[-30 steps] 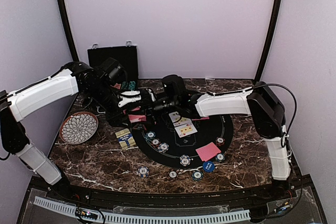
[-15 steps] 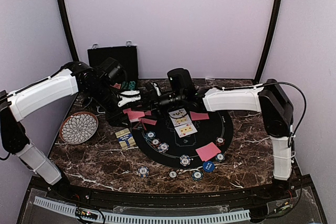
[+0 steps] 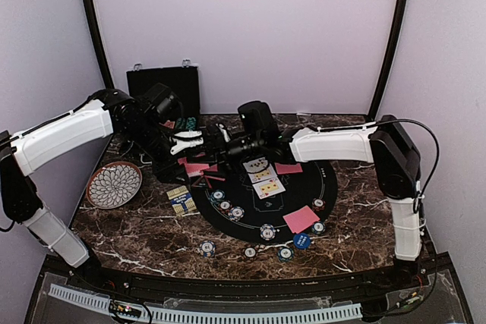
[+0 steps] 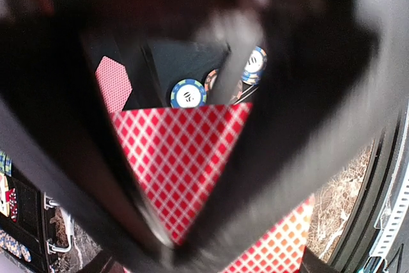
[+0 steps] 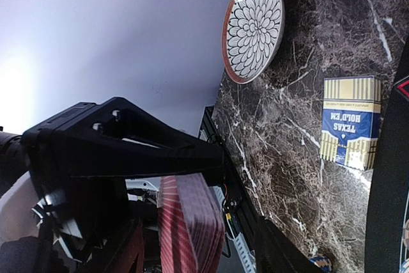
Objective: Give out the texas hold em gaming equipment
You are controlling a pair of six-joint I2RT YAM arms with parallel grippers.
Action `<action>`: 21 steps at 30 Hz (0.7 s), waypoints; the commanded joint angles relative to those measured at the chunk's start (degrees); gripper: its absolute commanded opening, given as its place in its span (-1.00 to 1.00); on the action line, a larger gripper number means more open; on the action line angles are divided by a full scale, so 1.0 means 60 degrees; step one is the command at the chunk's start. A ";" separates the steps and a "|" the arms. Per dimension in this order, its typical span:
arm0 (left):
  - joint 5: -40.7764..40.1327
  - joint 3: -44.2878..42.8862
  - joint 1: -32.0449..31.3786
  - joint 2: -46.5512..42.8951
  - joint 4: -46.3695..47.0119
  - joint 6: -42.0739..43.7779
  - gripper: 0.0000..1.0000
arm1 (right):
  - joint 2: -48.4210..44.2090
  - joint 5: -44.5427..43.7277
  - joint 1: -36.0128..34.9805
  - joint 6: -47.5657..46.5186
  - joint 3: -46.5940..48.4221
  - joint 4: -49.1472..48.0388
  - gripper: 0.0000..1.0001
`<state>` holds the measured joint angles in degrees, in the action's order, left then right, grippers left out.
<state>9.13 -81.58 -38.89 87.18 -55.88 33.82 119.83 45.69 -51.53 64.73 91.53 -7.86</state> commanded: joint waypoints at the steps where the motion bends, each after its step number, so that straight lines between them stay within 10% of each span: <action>1: 0.0071 -0.0140 0.0007 -0.0236 -0.0093 0.0016 -1.00 | 0.0457 0.0361 -0.0377 0.0316 0.0455 -0.0797 0.18; 21: 0.0043 -0.0185 0.0002 -0.0237 -0.0097 0.0023 -1.00 | -0.0167 -0.0174 0.0163 -0.0666 -0.0357 0.0612 0.07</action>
<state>9.02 -81.58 -38.98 87.18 -55.77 33.82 121.64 46.48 -52.31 63.64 91.44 -8.62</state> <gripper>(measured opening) 0.671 0.539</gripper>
